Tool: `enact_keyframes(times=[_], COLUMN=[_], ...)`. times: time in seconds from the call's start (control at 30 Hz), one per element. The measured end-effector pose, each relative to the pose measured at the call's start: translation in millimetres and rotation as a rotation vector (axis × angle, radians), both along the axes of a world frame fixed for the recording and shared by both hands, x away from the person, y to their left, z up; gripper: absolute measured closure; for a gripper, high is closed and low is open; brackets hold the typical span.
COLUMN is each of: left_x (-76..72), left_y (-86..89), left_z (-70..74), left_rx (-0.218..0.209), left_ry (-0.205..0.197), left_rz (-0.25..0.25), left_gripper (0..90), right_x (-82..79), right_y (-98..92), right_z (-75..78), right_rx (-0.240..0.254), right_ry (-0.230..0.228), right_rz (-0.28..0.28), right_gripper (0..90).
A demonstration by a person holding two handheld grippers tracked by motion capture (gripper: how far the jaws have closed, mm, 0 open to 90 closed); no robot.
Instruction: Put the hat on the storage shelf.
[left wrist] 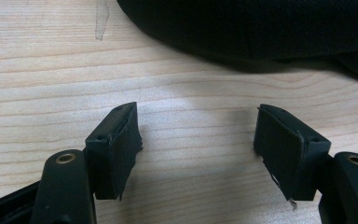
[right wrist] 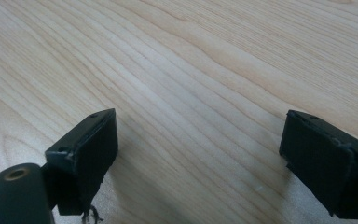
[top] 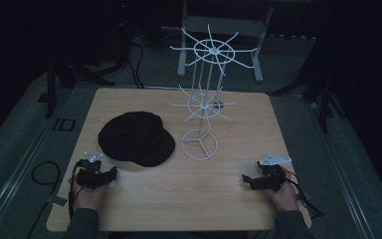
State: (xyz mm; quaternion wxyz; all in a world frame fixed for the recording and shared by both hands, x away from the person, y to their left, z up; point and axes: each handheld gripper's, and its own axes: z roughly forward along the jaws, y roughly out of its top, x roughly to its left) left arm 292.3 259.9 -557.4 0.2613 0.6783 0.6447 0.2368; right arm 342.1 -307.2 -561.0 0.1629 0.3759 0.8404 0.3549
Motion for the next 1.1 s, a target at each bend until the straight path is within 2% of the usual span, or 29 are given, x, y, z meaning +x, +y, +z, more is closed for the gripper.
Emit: enact_keyframes(times=[0.27, 0.37, 0.4, 0.7, 1.1], left_x=[-0.9, -1.6, -2.2, 3.0, 22.1], left_y=[0.9, 3.2, 3.6, -3.3, -11.9], left_z=[1.4, 5.4, 7.7, 27.8, 45.6], left_rx=[-0.014, -0.080, -0.089, -0.111, -0.153], left_ry=[0.008, 0.021, 0.023, -0.033, -0.075], left_rz=[0.005, 0.006, -0.002, -0.023, -0.015], left_gripper=[33.9, 38.2, 38.7, 36.8, 25.1], right_x=[-0.7, -0.7, -0.8, -0.8, -1.0], right_y=[0.6, 0.7, 0.8, 1.0, 1.1], right_z=[0.0, 0.0, 0.0, 0.0, 0.1], right_rx=[0.001, 0.000, 0.001, 0.001, 0.000], right_ry=[0.000, -0.001, 0.000, -0.001, 0.000], right_rz=[-0.012, -0.014, -0.015, -0.018, -0.020], right_gripper=[11.5, 11.5, 11.5, 11.5, 11.6])
